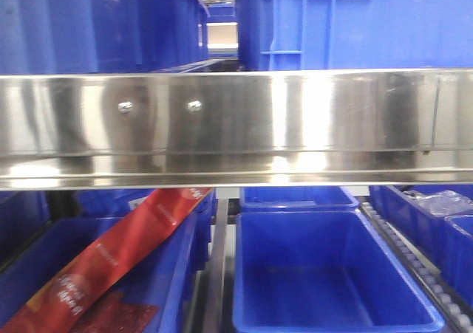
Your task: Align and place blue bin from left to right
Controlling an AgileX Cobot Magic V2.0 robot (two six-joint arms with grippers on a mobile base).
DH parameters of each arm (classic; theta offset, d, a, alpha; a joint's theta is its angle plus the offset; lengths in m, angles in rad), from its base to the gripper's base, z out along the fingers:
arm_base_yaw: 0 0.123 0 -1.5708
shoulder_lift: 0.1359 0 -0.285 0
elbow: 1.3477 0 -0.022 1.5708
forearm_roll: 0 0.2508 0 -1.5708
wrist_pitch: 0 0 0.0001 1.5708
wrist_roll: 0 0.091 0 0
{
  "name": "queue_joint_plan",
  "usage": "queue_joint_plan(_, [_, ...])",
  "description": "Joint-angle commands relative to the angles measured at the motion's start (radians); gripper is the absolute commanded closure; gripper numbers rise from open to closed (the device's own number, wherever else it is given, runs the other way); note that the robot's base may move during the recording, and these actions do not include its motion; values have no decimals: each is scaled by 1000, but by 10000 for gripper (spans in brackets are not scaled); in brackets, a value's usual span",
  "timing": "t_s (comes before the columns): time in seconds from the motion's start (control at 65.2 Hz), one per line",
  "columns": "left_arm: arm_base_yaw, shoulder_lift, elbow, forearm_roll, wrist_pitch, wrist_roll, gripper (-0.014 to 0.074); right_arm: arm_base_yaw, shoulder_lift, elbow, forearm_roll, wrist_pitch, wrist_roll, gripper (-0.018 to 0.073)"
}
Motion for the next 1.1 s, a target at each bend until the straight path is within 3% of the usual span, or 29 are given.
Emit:
queue_joint_plan(0.0, [-6,-4,2,1,-15,1,706,-3,-5,2,-10,-25,-8,721])
queue_joint_plan(1.089, [-6,-3,2,4,-15,1,706,-3,-5,2,-10,-25,-8,721])
